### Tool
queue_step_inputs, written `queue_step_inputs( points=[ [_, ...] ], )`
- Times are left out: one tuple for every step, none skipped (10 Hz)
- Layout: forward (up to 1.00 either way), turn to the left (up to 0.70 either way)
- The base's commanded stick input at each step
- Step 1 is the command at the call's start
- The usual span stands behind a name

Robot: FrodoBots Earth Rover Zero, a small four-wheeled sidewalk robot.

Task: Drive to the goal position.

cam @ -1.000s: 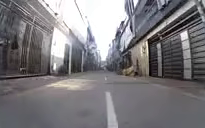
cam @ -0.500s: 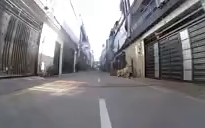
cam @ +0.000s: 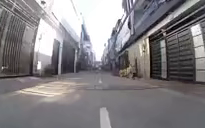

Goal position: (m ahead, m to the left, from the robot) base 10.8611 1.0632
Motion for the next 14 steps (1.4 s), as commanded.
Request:
queue_step_inputs(
  points=[
    [1.00,0.00],
    [1.00,0.00],
    [1.00,0.00],
    [1.00,0.00],
    [1.00,0.00],
    [1.00,0.00],
    [1.00,0.00],
    [1.00,0.00],
    [1.00,0.00],
    [1.00,0.00],
    [1.00,0.00],
    [1.00,0.00],
    [1.00,0.00],
    [1.00,0.00]
  ],
)
